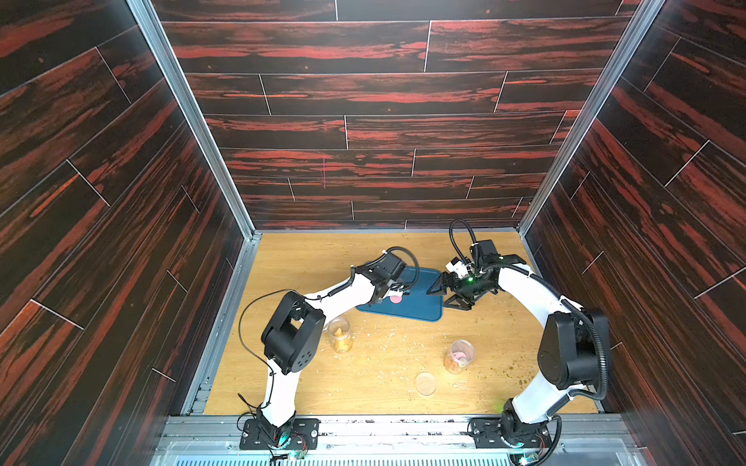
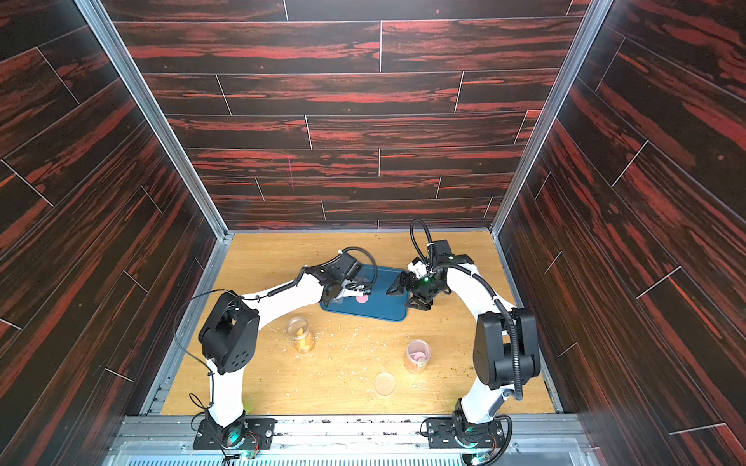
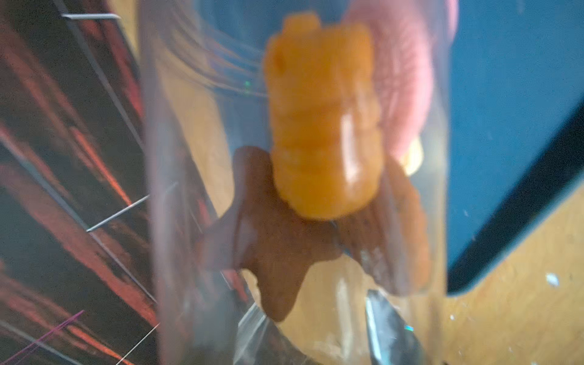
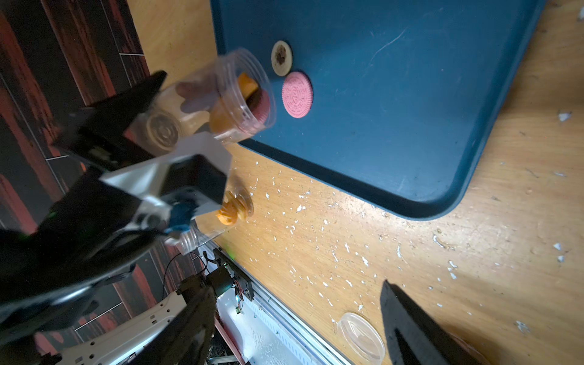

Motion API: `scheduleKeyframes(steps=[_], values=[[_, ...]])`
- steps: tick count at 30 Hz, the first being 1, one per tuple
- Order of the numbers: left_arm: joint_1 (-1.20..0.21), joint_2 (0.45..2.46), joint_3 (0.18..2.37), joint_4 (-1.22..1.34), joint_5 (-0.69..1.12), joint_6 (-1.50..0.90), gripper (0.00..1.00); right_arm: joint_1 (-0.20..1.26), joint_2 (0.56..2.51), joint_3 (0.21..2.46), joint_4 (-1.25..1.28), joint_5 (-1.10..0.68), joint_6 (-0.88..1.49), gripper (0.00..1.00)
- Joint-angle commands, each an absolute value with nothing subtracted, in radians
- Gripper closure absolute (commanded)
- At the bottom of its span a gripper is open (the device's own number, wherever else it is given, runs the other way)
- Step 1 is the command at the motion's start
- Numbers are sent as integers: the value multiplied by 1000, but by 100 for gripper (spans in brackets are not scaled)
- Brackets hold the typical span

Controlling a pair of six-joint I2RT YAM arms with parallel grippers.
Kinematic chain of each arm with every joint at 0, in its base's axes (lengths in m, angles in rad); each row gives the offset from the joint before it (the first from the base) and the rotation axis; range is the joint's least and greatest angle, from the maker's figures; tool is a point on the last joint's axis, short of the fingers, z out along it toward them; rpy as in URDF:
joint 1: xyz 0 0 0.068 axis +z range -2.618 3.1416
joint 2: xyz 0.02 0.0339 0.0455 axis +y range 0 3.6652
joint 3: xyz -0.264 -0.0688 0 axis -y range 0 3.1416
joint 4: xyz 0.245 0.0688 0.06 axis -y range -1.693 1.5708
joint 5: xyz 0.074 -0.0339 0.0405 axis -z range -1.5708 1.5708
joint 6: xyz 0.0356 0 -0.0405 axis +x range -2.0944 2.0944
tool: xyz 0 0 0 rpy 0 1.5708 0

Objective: Pour the cookies out of the jar
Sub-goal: Pour the cookies in the jar onto the tray.

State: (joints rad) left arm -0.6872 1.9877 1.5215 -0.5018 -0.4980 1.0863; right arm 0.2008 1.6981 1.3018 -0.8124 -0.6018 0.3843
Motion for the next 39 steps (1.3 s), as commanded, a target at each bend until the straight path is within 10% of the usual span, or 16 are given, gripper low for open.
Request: scheduleKeyframes(steps=[1,39], values=[[-664,1919,1387,-463,-533,1146,100,198,1684,1330,-833,-607,370,15],[-672,1996,1509,-470,-736,1260,100,195,1680,1315,-831,-621,371,14]])
